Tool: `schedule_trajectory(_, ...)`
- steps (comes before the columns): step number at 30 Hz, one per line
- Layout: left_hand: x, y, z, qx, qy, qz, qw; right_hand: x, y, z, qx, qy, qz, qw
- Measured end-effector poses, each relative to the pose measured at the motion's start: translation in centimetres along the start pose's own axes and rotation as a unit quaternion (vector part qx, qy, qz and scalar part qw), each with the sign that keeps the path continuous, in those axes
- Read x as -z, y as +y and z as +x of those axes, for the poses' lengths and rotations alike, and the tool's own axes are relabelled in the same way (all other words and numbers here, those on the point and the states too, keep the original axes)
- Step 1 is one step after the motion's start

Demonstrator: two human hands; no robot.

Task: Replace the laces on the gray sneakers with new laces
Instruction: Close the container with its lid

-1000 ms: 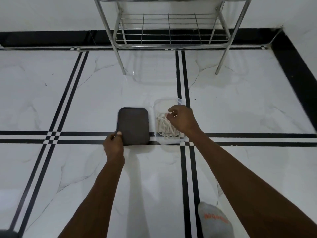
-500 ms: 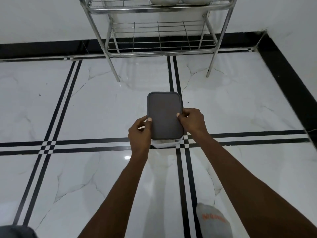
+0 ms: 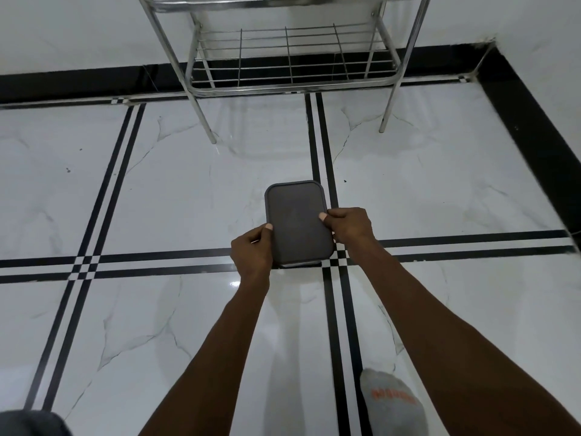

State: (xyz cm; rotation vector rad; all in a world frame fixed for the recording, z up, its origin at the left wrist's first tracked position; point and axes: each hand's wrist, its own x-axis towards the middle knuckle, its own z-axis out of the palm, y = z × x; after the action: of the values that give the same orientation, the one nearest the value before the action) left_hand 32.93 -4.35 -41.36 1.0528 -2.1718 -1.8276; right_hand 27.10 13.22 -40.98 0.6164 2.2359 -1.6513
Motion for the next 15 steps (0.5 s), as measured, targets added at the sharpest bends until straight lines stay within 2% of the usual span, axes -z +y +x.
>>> schedule_trajectory(3,0.0,-0.1,0.5,0.010,-0.011,-0.008,1.000,0.0,0.8,0.6,-0.059,0.004,0.080,0.995)
schedule_trajectory(6,-0.1,-0.3,0.8,0.023,-0.005,-0.030,0.999,0.0,1.0,1.0,-0.083,0.004,0.109,0.991)
schedule_trajectory(11,0.4,-0.4,0.9,0.052,-0.029,-0.077,0.995,0.1,1.0,-0.2,-0.037,-0.026,0.143,0.989)
schedule_trajectory(15,1.9,1.4,1.1,0.021,-0.040,-0.118,0.992,0.2,-1.2,-1.8,0.019,-0.072,0.171,0.982)
